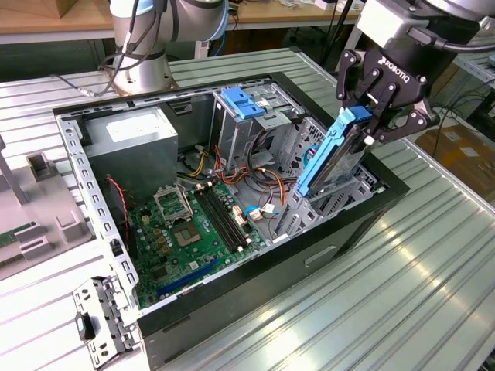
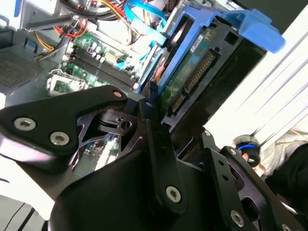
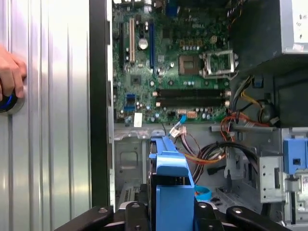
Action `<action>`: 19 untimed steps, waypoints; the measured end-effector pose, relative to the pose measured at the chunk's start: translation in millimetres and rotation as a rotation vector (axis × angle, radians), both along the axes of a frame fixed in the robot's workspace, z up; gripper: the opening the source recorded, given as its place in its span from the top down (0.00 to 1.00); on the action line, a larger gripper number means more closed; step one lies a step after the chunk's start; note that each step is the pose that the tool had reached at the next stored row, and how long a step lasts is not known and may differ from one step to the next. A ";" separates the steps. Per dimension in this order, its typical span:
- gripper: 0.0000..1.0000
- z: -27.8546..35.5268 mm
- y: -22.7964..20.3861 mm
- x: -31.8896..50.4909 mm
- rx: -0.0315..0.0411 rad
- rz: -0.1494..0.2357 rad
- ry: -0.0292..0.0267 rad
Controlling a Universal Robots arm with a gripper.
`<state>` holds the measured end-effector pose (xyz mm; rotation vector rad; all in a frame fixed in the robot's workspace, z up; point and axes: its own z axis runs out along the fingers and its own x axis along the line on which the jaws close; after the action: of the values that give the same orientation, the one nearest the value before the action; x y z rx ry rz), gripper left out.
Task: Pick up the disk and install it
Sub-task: 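Insert the disk into the insertion slot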
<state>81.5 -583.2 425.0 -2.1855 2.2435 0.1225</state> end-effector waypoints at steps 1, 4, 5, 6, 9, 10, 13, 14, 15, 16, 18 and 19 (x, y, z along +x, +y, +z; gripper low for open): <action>0.64 -2.1 -0.1 0.0 -0.0001 0.000 0.0001; 0.64 -5.1 -0.7 0.0 -0.0006 0.000 0.0001; 0.64 -5.6 -1.1 0.0 -0.0006 0.000 0.0001; 0.64 -7.2 -1.9 0.0 -0.0003 0.000 0.0001; 0.64 -12.1 -2.8 0.0 -0.0004 0.000 0.0001; 0.64 -13.9 -3.0 0.0 -0.0005 0.000 0.0001; 0.64 -21.7 -3.8 0.0 -0.0004 0.000 0.0000; 0.64 -23.0 -3.8 0.0 -0.0005 0.000 0.0002; 0.64 -24.3 -3.8 0.0 -0.0006 0.000 0.0002; 0.64 -26.1 -3.9 0.0 -0.0005 0.000 0.0001; 0.64 -29.5 -3.9 0.0 -0.0004 0.000 0.0000; 0.64 -31.6 -3.9 0.0 -0.0005 0.000 0.0001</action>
<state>81.5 -587.1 393.4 -2.1857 2.2438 0.1221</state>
